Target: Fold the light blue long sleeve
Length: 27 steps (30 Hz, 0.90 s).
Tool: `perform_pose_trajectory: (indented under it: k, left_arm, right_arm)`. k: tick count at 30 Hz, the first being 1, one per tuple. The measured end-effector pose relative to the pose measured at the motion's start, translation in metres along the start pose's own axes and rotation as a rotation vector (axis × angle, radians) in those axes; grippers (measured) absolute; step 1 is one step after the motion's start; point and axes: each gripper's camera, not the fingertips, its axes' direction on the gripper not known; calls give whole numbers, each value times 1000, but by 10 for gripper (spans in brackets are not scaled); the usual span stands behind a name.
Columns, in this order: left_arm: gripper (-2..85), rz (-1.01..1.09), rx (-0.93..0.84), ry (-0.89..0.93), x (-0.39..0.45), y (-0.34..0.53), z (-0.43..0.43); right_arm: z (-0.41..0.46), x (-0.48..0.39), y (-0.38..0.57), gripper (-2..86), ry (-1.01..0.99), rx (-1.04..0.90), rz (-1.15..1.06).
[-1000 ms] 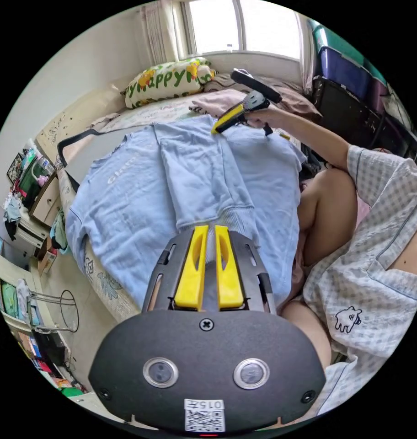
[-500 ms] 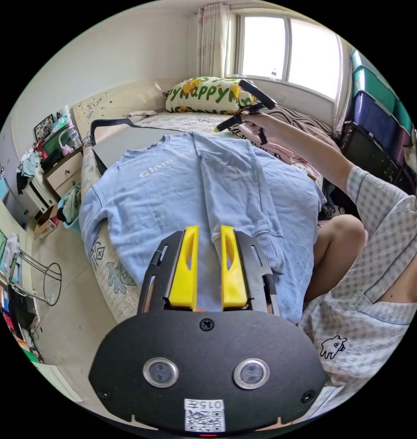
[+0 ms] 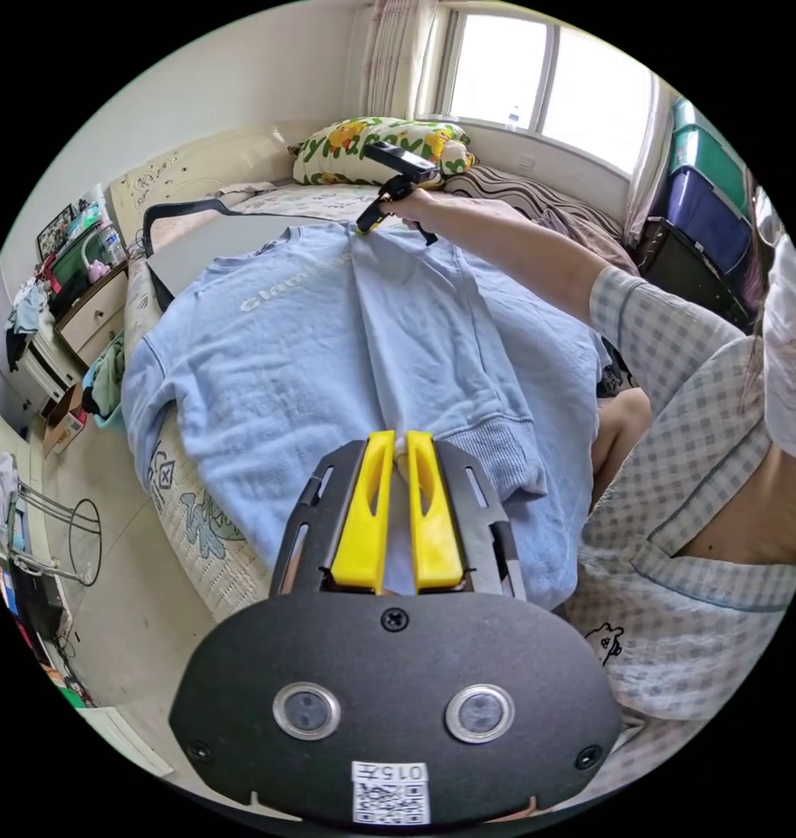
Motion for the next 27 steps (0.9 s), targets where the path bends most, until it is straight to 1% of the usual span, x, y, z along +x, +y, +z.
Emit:
perform_pose_trajectory:
  k: [4, 6, 8, 9, 12, 14, 15, 17, 19, 20, 24, 25, 26, 27]
  left_arm:
    - [27, -1, -4, -27, 1, -1, 1]
    - [37, -11, -10, -47, 0, 0, -4]
    - [52, 2, 24, -91, 7, 4, -21]
    - [53, 10, 42, -96, 10, 5, -26]
    - [57, 84, 121, -35, 27, 4, -42]
    - [56, 163, 101, 81, 39, -7, -31]
    - [56, 179, 82, 102, 40, -10, -26]
    - [54, 219, -16, 131, 43, -20, -3]
    - [52, 233, -64, 124, 43, -22, 8]
    - [48, 220, -57, 129, 38, -20, 8]
    - [27, 217, -70, 146, 27, -11, 4]
    - [21, 220, -68, 134, 24, -7, 2]
    - [16, 217, -71, 129, 20, -5, 0]
    - [15, 214, -73, 131, 17, -4, 0]
  right_arm:
    - [-1, -1, 4, 52, -26, 15, -21]
    - [-13, 7, 14, 53, -95, 43, -17]
    - [-38, 19, 42, 49, -192, 115, -76]
    - [-44, 22, 51, 48, -207, 132, -92]
    - [-69, 39, 104, 42, -279, 189, -163]
    - [-71, 45, 139, 30, -355, 171, -233]
    - [-69, 45, 144, 30, -356, 157, -239]
    - [-56, 43, 155, 18, -307, 109, -217]
    - [-44, 37, 157, 2, -257, 85, -200]
    - [-35, 32, 156, -4, -222, 60, -201]
    - [-28, 25, 157, -9, -192, 52, -184]
    - [-24, 22, 158, -9, -118, 44, -169]
    - [-13, 19, 159, -8, 62, 13, -144]
    - [-4, 17, 160, -8, 186, -9, -137]
